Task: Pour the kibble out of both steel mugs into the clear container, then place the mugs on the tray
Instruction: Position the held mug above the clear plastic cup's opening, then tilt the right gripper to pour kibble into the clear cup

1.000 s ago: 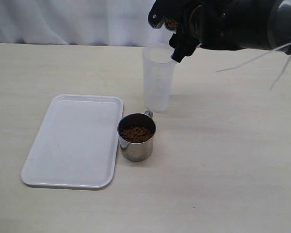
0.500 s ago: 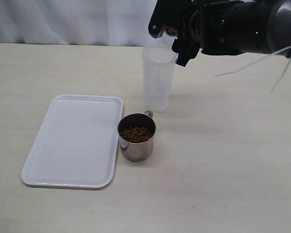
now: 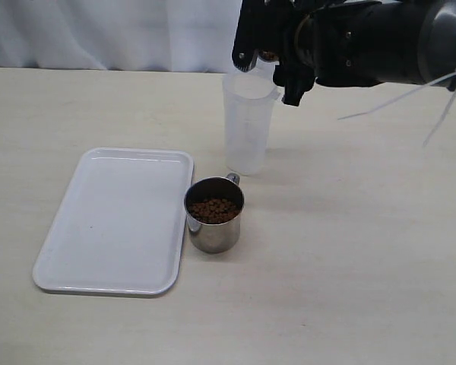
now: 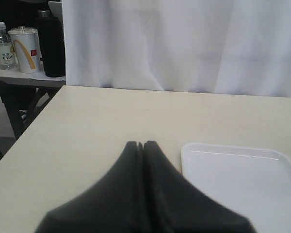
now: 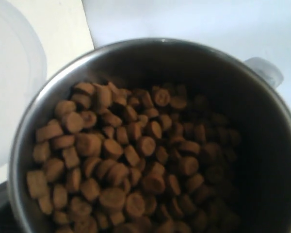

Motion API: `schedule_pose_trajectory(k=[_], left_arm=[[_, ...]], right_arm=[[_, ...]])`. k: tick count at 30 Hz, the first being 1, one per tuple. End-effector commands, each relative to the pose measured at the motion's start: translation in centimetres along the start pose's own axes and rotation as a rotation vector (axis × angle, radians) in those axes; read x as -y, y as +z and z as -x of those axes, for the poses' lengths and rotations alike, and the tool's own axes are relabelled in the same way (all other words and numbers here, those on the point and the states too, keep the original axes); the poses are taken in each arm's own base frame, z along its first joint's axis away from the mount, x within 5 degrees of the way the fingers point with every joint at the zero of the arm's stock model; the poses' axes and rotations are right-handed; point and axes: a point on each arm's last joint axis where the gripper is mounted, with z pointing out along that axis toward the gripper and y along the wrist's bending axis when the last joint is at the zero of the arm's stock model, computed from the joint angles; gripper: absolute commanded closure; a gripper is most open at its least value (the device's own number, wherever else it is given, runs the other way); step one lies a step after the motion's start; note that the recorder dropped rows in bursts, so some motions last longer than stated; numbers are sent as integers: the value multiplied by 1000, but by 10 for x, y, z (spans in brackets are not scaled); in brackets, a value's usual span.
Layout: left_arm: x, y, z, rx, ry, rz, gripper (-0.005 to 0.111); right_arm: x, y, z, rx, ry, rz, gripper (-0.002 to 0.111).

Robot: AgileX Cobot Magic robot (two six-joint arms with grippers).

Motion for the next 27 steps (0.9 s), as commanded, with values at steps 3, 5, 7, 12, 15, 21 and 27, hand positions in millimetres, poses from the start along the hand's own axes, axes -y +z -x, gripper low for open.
schedule_pose_trajectory(k=[3, 5, 7, 12, 15, 21, 27], left_arm=[[0, 0, 0, 7, -3, -1, 107], [0, 0, 0, 7, -3, -1, 107], [0, 0, 0, 7, -3, -1, 107], [0, 0, 0, 7, -3, -1, 107], [0, 0, 0, 7, -3, -1, 107], [0, 0, 0, 7, -3, -1, 107], [0, 0, 0, 7, -1, 0, 107]], right_arm=[[3, -1, 3, 34, -69, -24, 104], [2, 1, 3, 32, -83, -25, 104], [1, 2, 3, 32, -98, -27, 104], [1, 3, 4, 38, -134, -43, 104], [2, 3, 4, 40, -148, -50, 104], [3, 3, 5, 45, -185, -66, 104], [1, 7, 6, 44, -238, -81, 104]])
